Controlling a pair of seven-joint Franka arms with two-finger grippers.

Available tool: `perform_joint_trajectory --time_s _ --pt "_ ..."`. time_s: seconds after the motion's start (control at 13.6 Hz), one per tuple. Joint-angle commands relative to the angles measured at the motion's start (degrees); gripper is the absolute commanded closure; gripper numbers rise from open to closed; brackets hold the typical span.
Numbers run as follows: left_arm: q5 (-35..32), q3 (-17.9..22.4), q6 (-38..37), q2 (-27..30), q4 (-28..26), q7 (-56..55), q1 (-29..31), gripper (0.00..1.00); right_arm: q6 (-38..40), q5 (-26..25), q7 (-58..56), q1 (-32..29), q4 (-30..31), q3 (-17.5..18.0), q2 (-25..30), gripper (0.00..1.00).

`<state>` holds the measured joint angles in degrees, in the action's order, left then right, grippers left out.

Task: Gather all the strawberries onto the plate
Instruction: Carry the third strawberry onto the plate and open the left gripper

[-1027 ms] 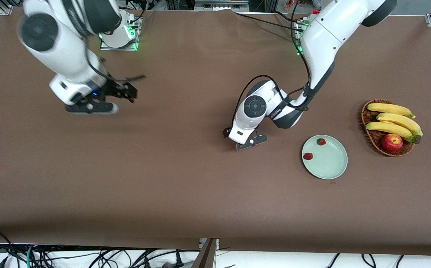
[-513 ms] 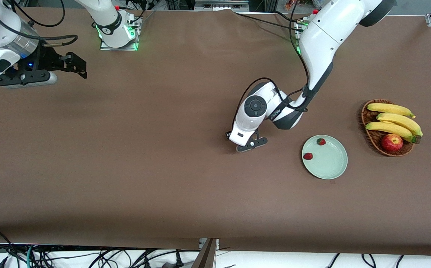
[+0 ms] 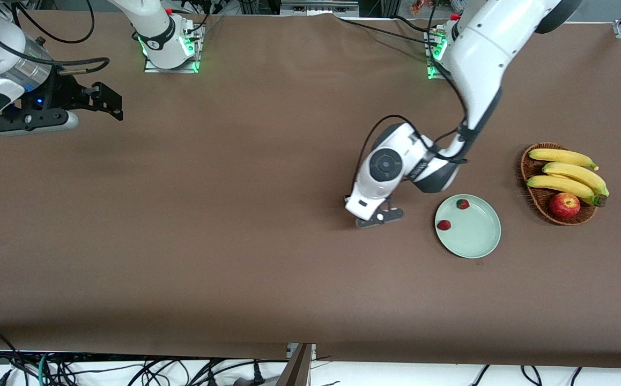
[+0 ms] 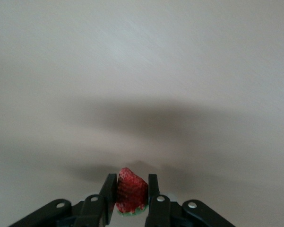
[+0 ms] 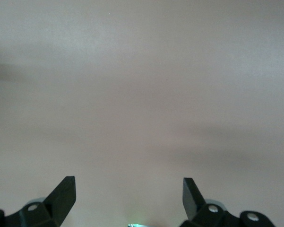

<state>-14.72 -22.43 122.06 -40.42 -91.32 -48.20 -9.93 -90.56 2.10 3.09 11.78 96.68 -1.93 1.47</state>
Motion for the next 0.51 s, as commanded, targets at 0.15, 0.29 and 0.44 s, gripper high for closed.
perform_joint_trajectory --time_s 0.15,0.29,0.44 --pt "-1.1 -0.2 -17.6 2.7 7.3 24.3 6.3 1.0 2.0 0.1 -0.3 -1.2 -1.8 1.1 -2.1 0.0" --pt "-1.4 -0.1 -17.8 2.7 7.1 38.5 10.5 0.99 2.5 0.4 -0.6 -1.3 -1.9 1.0 -2.0 0.0" --pt "-1.2 -0.2 -16.1 1.9 6.7 53.1 15.5 0.99 2.1 0.4 -0.7 -1.3 -1.8 1.0 -2.0 0.0"
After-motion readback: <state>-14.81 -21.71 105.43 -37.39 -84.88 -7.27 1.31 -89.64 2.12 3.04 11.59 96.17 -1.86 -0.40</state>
